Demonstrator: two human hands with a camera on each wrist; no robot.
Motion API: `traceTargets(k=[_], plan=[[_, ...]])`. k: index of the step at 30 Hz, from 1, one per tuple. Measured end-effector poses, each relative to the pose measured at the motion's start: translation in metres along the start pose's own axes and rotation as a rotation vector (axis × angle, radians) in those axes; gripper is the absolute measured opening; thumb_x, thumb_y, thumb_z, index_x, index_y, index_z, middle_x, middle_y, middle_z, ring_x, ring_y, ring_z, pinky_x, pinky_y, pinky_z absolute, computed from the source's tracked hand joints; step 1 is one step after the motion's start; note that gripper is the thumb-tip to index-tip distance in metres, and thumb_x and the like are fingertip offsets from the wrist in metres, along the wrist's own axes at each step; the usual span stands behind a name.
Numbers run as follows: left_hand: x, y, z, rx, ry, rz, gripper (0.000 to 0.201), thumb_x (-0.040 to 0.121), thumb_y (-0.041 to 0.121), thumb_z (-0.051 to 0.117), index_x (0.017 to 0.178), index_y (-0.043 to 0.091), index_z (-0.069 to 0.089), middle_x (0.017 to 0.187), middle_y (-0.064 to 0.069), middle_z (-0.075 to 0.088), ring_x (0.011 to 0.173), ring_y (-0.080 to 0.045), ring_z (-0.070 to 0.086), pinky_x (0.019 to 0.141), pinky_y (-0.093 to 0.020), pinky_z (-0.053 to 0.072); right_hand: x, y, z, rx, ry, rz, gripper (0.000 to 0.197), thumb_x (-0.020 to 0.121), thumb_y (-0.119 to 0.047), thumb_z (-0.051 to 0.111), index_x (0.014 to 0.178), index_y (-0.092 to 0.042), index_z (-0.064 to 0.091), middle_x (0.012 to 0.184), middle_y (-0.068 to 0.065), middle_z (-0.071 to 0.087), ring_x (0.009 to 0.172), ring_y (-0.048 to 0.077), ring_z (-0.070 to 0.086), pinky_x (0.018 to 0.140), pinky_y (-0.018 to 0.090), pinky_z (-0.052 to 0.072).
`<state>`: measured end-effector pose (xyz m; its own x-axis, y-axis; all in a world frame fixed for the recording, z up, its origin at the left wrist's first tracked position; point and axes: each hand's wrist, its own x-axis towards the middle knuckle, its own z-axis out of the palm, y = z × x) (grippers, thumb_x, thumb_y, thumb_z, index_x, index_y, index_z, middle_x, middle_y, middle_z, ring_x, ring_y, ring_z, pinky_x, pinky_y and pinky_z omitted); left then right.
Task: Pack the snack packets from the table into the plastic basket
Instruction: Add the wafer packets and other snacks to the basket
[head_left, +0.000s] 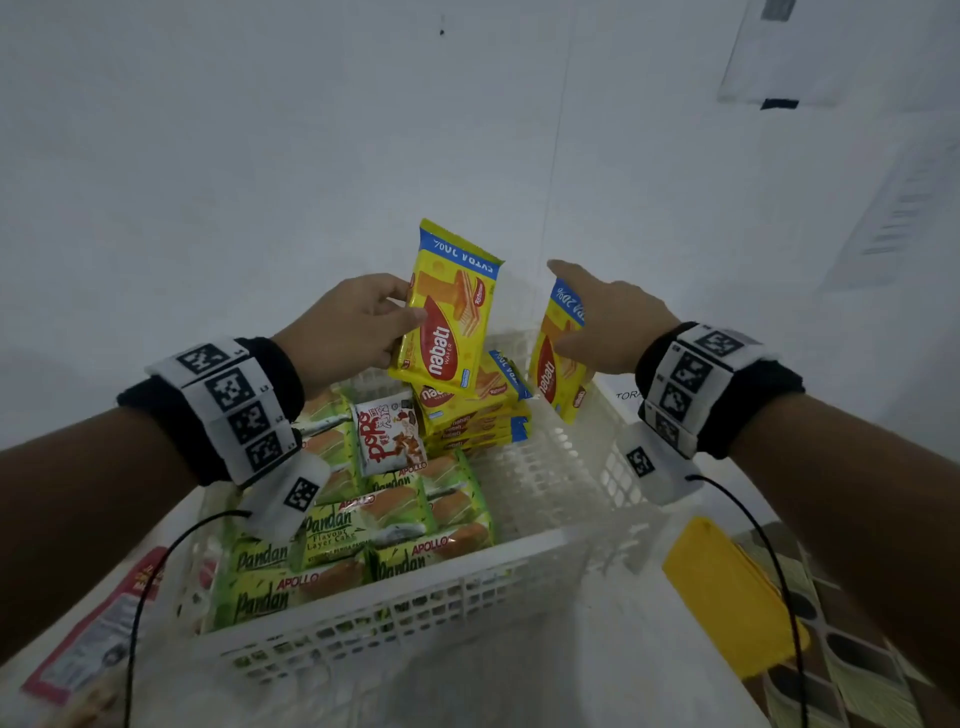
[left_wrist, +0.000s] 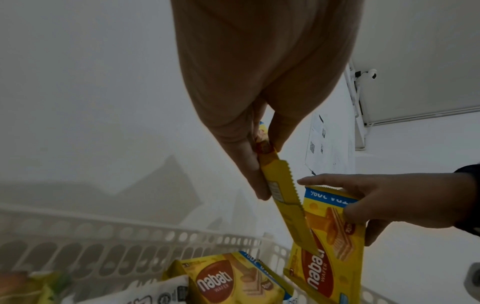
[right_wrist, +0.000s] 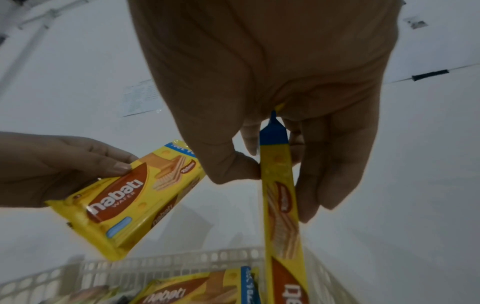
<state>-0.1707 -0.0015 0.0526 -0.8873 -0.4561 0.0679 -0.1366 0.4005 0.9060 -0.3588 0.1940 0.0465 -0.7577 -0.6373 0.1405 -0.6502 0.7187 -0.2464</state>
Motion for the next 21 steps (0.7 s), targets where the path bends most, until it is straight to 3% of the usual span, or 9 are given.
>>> traceTargets(k=[3,7,9,12,14,17,21], plan=[[0.0,-0.002,-0.001,-0.002,-0.016,0.004,0.023,0.104,0.023,0.055,0.12,0.008,0.06,0.099,-0.006,0.078,0.091,-0.024,0.076,0.083,-0.043,0.062,-0.003,-0.001,0.003,-0.053,-0.062,0.028,0.08,0.089,-0.035,0.062,0.156,-0.042,0.019,0.119,0.013,0.055,0.099,0.035,0.059,0.074,0.034,0.045],[-0.001,-0.005,-0.002,-0.01,-0.035,0.005,0.024,0.104,0.023,0.055,0.121,0.008,0.059,0.103,-0.008,0.077,0.091,-0.023,0.076,0.087,-0.046,0.061,-0.009,-0.003,0.007,-0.031,-0.081,0.048,0.06,0.086,-0.024,0.067,0.134,-0.025,0.03,0.084,0.007,0.053,0.069,0.026,0.054,0.054,0.029,0.037],[-0.003,-0.005,-0.002,-0.011,-0.041,0.01,0.024,0.104,0.023,0.055,0.122,0.008,0.059,0.104,-0.008,0.077,0.092,-0.024,0.076,0.085,-0.044,0.062,-0.007,-0.004,0.009,-0.02,-0.081,0.054,0.056,0.085,-0.02,0.07,0.121,-0.021,0.028,0.081,0.01,0.055,0.063,0.026,0.053,0.051,0.029,0.038],[-0.005,-0.003,-0.002,-0.023,-0.041,0.018,0.023,0.104,0.022,0.054,0.122,0.007,0.059,0.103,-0.008,0.077,0.09,-0.022,0.076,0.079,-0.037,0.064,0.001,-0.01,0.013,-0.059,-0.099,0.055,0.059,0.086,-0.017,0.072,0.115,-0.017,0.02,0.081,0.012,0.057,0.062,0.026,0.055,0.051,0.03,0.04],[-0.005,-0.003,-0.002,-0.027,-0.034,0.018,0.023,0.104,0.022,0.055,0.122,0.007,0.059,0.102,-0.007,0.078,0.09,-0.022,0.076,0.082,-0.041,0.063,0.006,-0.013,0.018,-0.12,-0.103,0.047,0.056,0.087,-0.014,0.07,0.11,-0.016,0.019,0.078,0.011,0.055,0.06,0.024,0.053,0.049,0.031,0.038],[-0.006,-0.004,-0.001,-0.031,-0.024,0.012,0.022,0.104,0.022,0.056,0.121,0.008,0.06,0.099,-0.008,0.078,0.091,-0.026,0.076,0.086,-0.049,0.061,0.01,-0.019,0.026,-0.201,-0.115,0.03,0.044,0.089,-0.008,0.062,0.114,-0.013,0.025,0.076,0.009,0.051,0.058,0.022,0.05,0.046,0.03,0.036],[-0.008,-0.005,0.001,-0.038,-0.034,0.0,0.022,0.104,0.022,0.056,0.12,0.006,0.059,0.1,-0.007,0.077,0.09,-0.023,0.076,0.081,-0.043,0.063,0.017,-0.024,0.041,-0.278,-0.118,0.068,0.045,0.091,-0.005,0.059,0.127,-0.004,0.033,0.075,0.008,0.044,0.058,0.02,0.045,0.048,0.031,0.034]])
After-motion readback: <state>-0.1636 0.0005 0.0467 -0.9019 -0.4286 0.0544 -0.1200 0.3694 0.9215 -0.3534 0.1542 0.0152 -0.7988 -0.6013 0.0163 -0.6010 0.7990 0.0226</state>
